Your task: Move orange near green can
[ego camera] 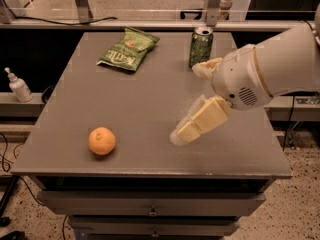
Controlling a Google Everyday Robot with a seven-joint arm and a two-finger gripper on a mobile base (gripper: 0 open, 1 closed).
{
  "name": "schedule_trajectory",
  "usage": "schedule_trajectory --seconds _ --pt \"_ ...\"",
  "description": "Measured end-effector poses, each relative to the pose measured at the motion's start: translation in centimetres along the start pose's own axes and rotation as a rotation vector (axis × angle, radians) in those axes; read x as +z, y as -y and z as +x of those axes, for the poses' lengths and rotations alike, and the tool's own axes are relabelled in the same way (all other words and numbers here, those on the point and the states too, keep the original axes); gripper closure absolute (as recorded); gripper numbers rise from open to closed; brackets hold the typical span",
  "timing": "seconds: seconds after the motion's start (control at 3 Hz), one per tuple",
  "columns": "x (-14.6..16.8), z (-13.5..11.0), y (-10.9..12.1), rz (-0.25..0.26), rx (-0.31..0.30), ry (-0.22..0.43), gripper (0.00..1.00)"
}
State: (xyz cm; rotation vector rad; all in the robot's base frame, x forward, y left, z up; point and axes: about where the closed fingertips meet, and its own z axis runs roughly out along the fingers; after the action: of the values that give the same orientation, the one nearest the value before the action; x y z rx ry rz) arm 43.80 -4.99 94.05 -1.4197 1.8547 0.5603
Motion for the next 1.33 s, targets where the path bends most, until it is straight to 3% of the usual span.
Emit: schedule_trajectory --seconds 0.33,1.33 --pt "0.9 0.8 -0.6 -0.003 0.006 0.039 0.00" --pt "10.2 1.6 -4.4 -0.062 0.062 0.216 0.00"
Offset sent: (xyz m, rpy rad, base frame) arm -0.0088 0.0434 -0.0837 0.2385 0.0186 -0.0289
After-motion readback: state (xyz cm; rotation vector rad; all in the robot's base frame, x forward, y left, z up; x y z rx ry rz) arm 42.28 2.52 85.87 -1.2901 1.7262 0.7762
